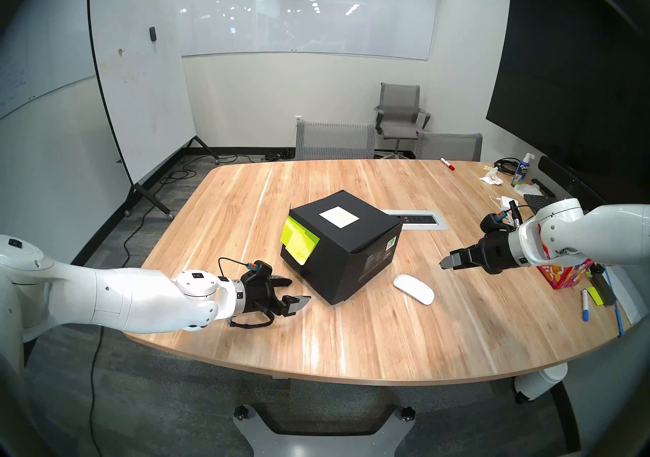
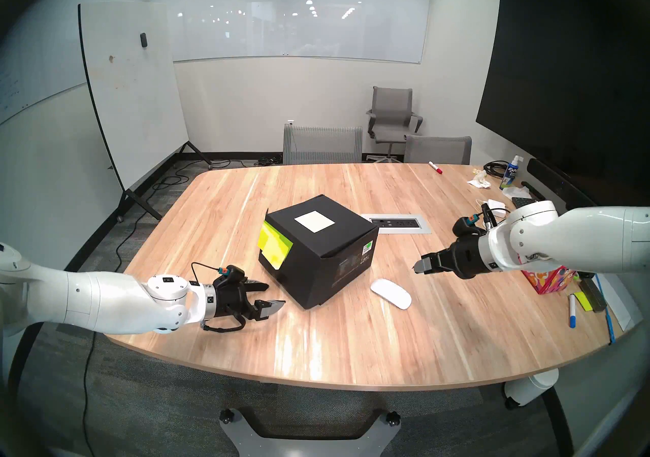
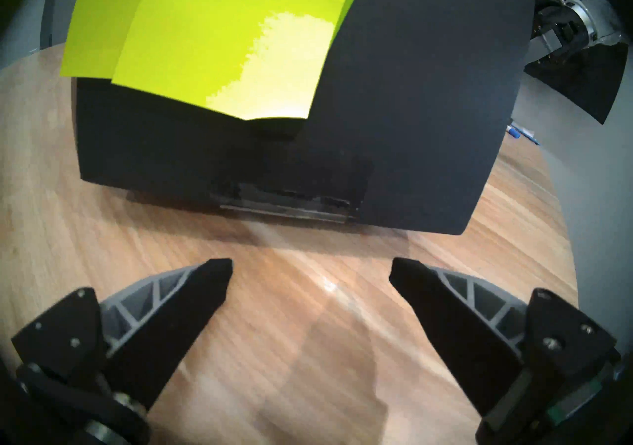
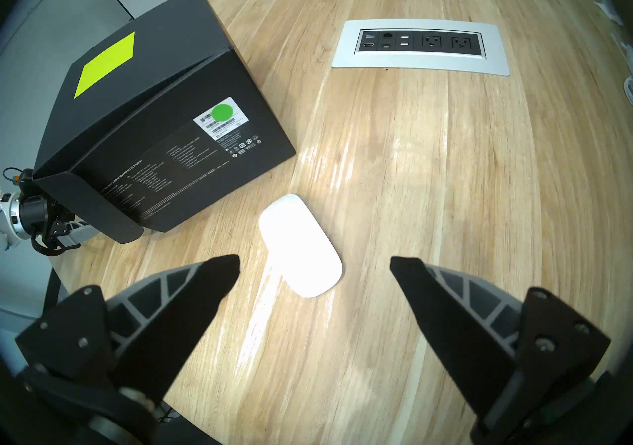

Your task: Open the box and place the mouse inside

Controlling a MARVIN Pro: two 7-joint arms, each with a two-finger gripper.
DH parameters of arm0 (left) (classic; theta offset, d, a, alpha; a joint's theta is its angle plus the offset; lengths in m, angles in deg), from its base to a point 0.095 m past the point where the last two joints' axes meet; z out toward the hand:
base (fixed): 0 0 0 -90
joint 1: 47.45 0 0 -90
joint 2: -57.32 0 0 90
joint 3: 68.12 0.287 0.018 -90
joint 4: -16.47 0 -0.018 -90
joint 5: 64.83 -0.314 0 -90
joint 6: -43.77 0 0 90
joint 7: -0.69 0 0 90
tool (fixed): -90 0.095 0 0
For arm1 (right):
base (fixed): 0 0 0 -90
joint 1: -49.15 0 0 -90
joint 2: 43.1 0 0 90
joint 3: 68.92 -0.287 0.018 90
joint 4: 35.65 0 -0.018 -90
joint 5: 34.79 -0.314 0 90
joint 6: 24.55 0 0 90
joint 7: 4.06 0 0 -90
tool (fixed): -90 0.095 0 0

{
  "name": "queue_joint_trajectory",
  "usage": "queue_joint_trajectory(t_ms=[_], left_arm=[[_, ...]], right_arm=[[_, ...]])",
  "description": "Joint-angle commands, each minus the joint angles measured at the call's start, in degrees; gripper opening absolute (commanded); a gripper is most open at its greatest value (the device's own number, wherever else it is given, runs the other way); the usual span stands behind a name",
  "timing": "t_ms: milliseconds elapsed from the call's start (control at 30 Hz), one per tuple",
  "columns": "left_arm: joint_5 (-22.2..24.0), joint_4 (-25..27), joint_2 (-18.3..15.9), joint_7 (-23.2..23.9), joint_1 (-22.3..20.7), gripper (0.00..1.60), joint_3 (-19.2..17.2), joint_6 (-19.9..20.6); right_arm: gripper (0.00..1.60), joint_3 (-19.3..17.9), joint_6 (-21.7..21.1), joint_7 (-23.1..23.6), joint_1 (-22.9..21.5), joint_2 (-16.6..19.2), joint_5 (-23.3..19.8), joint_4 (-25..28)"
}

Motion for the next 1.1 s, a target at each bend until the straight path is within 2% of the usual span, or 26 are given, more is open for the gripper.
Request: queue_joint_trajectory(t_ms=[0, 200, 567, 833, 1067], left_arm=[[-2.41, 0.18, 0.74, -1.13, -0.91, 1.6, -0.32, -1.57], [-5.21, 1.09, 0.46, -3.25, -0.97, 1.6, -0.27, -3.33], [-11.86, 0.66, 1.17, -9.25, 1.51, 1.6, -0.79, -13.4], [-13.12, 0.11, 1.51, -10.33, 1.83, 1.6, -0.82, -14.38], [-12.97, -0.08, 1.75, -10.69, 1.78, 1.6, -0.88, -13.41]], right_arm=[[1.6, -0.42, 0.04, -0.13, -0.78, -0.06, 0.11, 0.14], [1.6, -0.42, 0.04, -0.12, -0.77, -0.07, 0.11, 0.13], [1.6, -0.42, 0.05, -0.12, -0.77, -0.07, 0.11, 0.13], [1.6, -0.42, 0.04, -0.13, -0.78, -0.06, 0.11, 0.14], [1.6, -0.42, 0.04, -0.13, -0.78, -0.06, 0.11, 0.14]])
